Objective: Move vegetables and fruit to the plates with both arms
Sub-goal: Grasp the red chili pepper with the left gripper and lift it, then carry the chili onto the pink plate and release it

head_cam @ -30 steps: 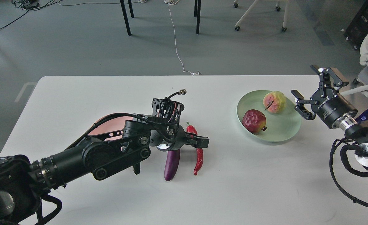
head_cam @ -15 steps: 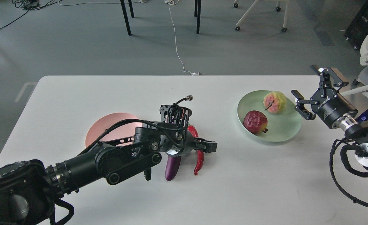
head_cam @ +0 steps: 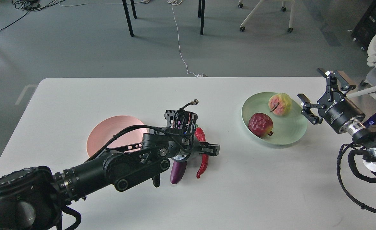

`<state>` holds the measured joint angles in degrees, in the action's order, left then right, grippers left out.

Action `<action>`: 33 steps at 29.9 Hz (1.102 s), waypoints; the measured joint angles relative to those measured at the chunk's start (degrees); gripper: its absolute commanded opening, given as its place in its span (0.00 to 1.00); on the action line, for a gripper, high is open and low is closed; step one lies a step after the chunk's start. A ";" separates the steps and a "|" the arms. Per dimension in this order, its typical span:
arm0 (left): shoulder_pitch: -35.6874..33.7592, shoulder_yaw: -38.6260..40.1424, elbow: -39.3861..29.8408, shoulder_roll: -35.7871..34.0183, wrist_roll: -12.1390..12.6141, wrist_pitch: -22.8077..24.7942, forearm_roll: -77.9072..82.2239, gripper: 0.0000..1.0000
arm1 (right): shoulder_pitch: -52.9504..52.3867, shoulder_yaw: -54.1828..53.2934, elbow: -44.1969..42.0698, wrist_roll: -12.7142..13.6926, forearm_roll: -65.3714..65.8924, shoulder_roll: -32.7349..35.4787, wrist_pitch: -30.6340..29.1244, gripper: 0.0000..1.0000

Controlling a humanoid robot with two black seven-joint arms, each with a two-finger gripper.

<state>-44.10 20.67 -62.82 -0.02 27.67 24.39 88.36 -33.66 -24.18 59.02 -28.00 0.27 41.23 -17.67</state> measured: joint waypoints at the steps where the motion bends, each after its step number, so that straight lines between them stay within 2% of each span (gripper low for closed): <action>1: 0.00 -0.03 0.00 0.01 0.17 -0.25 0.00 0.10 | 0.00 0.00 0.02 0.00 0.00 0.00 0.00 0.98; 10: 0.04 0.01 -0.09 0.01 0.35 -1.00 -0.85 0.07 | 0.00 0.01 0.05 0.00 0.00 0.00 0.00 0.98; 21: -2.85 2.08 -2.51 0.02 0.36 -8.32 -12.00 0.08 | 0.00 -0.08 -0.05 0.00 0.00 0.00 0.09 0.98; 26: -6.12 4.55 -5.87 -0.37 0.29 -8.99 -16.69 0.08 | 0.00 -0.08 -0.04 0.00 0.00 -0.08 0.09 0.98; 29: -6.82 4.70 -9.45 -6.92 0.29 -6.53 -17.18 0.08 | 0.00 -0.03 0.00 0.00 0.00 -0.09 0.10 0.98; 33: -6.32 4.08 -13.74 -20.73 -0.42 -0.53 -16.67 0.08 | 0.01 0.00 0.03 0.02 0.00 -0.10 0.10 0.98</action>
<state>-50.42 24.75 -76.55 -20.75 27.25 23.86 71.69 -33.66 -24.18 59.05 -27.98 0.26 41.13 -17.57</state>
